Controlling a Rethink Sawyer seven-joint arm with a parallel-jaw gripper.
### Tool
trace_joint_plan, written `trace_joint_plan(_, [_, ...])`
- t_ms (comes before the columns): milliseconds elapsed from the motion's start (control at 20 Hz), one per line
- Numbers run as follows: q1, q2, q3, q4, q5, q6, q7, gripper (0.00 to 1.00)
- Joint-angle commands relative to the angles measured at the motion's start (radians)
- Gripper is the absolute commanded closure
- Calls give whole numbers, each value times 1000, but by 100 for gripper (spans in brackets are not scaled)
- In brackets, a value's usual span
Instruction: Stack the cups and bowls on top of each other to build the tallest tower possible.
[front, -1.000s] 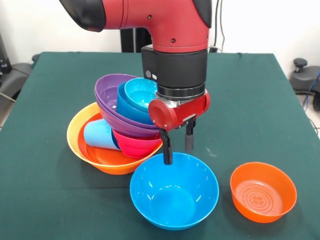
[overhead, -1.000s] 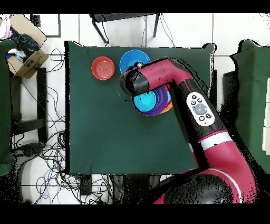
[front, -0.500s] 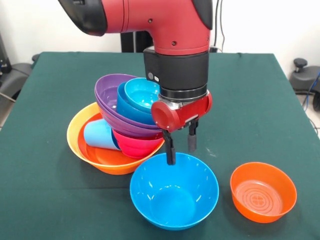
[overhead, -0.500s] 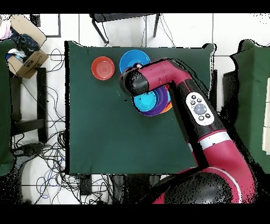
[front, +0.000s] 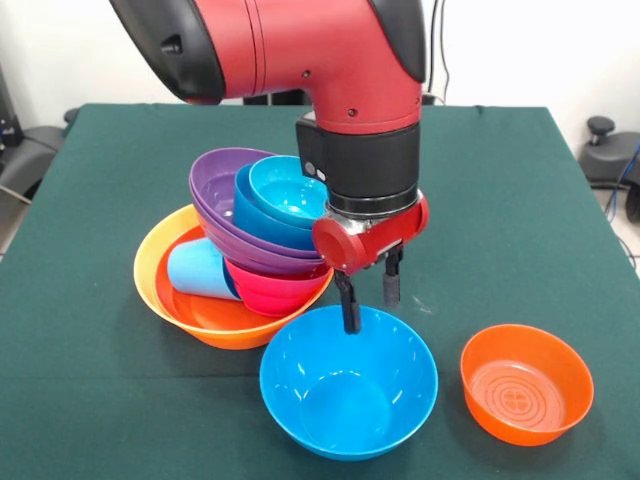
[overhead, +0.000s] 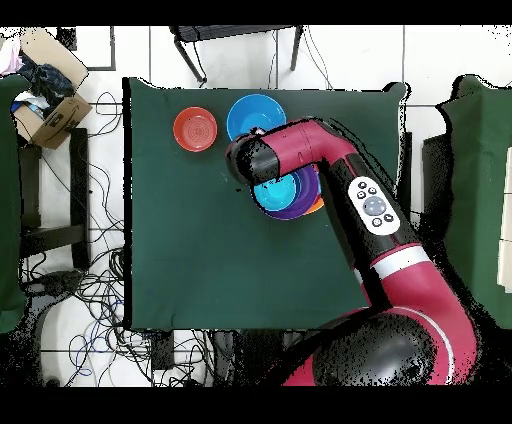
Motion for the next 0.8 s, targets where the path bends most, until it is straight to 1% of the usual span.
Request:
trace_joint_plan(50, [15,65,-64,19,-19,104,-249,0])
trace_joint_plan(150, [16,67,-64,17,-24,94,-247,0])
trace_joint_plan(350, [24,75,-67,2,-59,49,-241,0])
trace_joint_plan(800, [28,92,-86,5,-74,23,-200,0])
